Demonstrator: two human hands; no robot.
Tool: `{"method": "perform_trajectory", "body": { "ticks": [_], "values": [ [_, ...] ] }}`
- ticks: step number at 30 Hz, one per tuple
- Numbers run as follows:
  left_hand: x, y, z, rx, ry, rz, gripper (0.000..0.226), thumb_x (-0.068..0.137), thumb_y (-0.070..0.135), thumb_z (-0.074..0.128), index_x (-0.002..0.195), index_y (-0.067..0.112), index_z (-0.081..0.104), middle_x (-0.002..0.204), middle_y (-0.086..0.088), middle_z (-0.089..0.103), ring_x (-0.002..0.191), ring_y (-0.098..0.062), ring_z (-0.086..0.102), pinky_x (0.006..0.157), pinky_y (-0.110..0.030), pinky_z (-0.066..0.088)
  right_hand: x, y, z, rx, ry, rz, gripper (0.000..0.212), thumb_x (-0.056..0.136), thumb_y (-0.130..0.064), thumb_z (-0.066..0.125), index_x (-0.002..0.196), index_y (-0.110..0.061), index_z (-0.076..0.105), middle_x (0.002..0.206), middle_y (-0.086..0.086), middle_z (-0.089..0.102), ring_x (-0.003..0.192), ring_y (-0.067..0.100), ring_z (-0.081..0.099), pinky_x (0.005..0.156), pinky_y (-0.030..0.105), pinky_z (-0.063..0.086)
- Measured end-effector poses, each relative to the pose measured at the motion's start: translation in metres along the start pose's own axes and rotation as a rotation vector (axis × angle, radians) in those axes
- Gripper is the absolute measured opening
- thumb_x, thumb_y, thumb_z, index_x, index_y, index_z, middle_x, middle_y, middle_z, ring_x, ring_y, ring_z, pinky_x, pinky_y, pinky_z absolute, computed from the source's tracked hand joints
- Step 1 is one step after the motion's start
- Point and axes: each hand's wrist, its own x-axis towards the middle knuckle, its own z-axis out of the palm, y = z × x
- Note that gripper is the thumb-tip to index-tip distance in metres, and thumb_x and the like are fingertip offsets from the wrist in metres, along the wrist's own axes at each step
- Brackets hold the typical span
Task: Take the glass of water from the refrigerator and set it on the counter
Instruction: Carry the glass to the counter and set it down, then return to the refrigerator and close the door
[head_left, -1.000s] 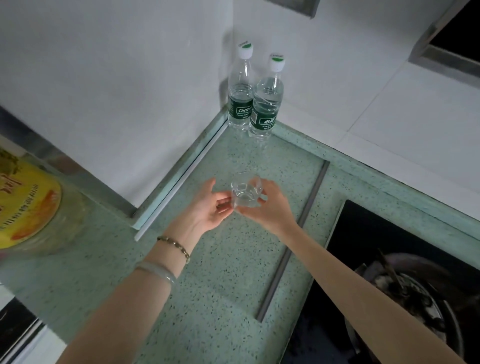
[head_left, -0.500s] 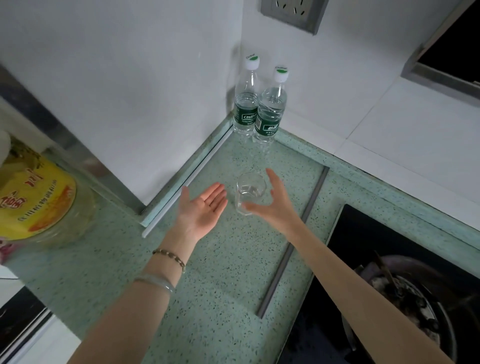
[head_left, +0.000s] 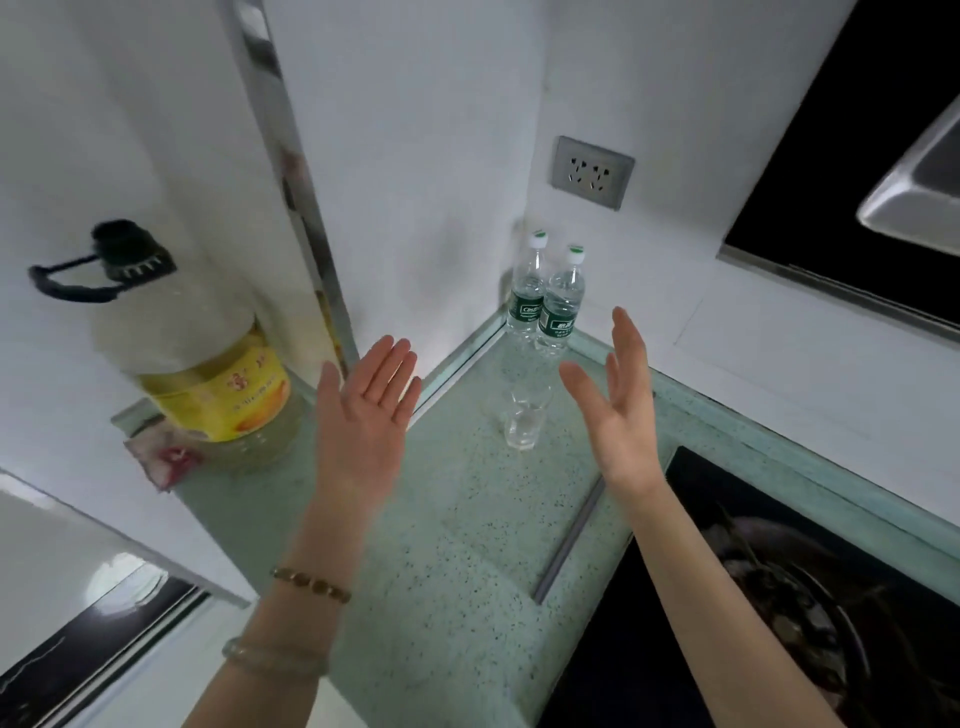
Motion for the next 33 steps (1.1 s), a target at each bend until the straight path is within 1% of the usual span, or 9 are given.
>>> {"method": "perform_trajectory", "body": {
  "ticks": [4,7,10,16,19,21,26,30,33],
  "values": [
    [-0.069,0.051,0.014,0.378,-0.068,0.364,0.041,0.1,0.045,0.028,0.134,0.026,0.042,0.141,0.007,0.048,0.139,-0.009,0.04,0.115,-0.026,0.03,-0.042,-0.042,-0.002,0.047,-0.041,-0.108,0.083,0.083,-0.038,0.069,0.149,-0.032,0.021,0.157,-0.017,0.021,0.142,0.002,0.021,0.109,0.019,0.022],
    [-0.132,0.072,0.019,0.597,-0.141,0.516,0.047,0.096,0.046,0.042,0.141,0.033,0.038,0.152,0.01,0.04,0.141,-0.001,0.036,0.116,-0.027,0.029,-0.085,-0.07,-0.006,0.067,-0.088,-0.167,0.084,0.082,-0.036,0.07,0.15,-0.031,0.02,0.158,-0.017,0.021,0.143,0.001,0.02,0.11,0.017,0.021],
    [-0.193,0.079,0.022,0.66,-0.127,0.568,0.053,0.098,0.038,0.04,0.149,0.026,0.031,0.154,0.014,0.036,0.139,0.005,0.034,0.116,-0.021,0.029,-0.131,-0.094,-0.018,0.077,-0.117,-0.217,0.082,0.084,-0.034,0.07,0.15,-0.03,0.021,0.157,-0.016,0.022,0.143,0.0,0.02,0.111,0.017,0.021],
    [-0.307,0.079,0.028,0.637,-0.091,0.614,0.058,0.096,0.04,0.045,0.149,0.023,0.029,0.156,0.006,0.036,0.136,0.01,0.036,0.107,-0.007,0.031,-0.228,-0.131,-0.059,0.071,-0.149,-0.268,0.084,0.079,-0.041,0.07,0.149,-0.031,0.023,0.157,-0.015,0.023,0.143,-0.001,0.02,0.117,0.026,0.02],
    [-0.35,0.079,0.031,0.64,-0.092,0.625,0.062,0.093,0.044,0.046,0.149,0.024,0.029,0.156,0.007,0.036,0.141,0.003,0.033,0.113,-0.015,0.029,-0.267,-0.146,-0.082,0.077,-0.149,-0.284,0.082,0.081,-0.039,0.071,0.148,-0.032,0.024,0.156,-0.017,0.025,0.142,0.0,0.022,0.113,0.022,0.022],
    [-0.377,0.079,0.034,0.649,-0.085,0.63,0.068,0.088,0.051,0.046,0.149,0.026,0.029,0.154,0.013,0.035,0.14,0.005,0.032,0.111,-0.011,0.029,-0.289,-0.155,-0.095,0.086,-0.148,-0.292,0.081,0.083,-0.034,0.071,0.148,-0.032,0.024,0.155,-0.017,0.026,0.142,0.0,0.023,0.111,0.018,0.023],
    [-0.438,0.076,0.043,0.674,-0.053,0.66,0.061,0.093,0.044,0.041,0.15,0.028,0.027,0.152,0.018,0.034,0.139,0.01,0.031,0.108,-0.007,0.028,-0.331,-0.17,-0.119,0.108,-0.17,-0.321,0.078,0.084,-0.029,0.071,0.148,-0.03,0.026,0.154,-0.016,0.028,0.141,0.002,0.025,0.108,0.013,0.024],
    [-0.483,0.068,0.048,0.682,-0.034,0.67,0.057,0.094,0.047,0.041,0.148,0.035,0.028,0.154,0.018,0.033,0.14,0.008,0.03,0.114,-0.019,0.026,-0.361,-0.176,-0.142,0.14,-0.188,-0.338,0.075,0.084,-0.026,0.07,0.147,-0.03,0.028,0.154,-0.015,0.029,0.141,0.003,0.026,0.098,-0.001,0.027],
    [-0.52,0.054,0.053,0.676,0.004,0.679,0.058,0.093,0.051,0.044,0.147,0.036,0.029,0.154,0.018,0.033,0.141,0.005,0.03,0.119,-0.033,0.026,-0.387,-0.178,-0.164,0.166,-0.221,-0.355,0.073,0.085,-0.024,0.07,0.146,-0.026,0.03,0.153,-0.013,0.031,0.141,0.003,0.026,0.107,0.006,0.026]
  ]
}}
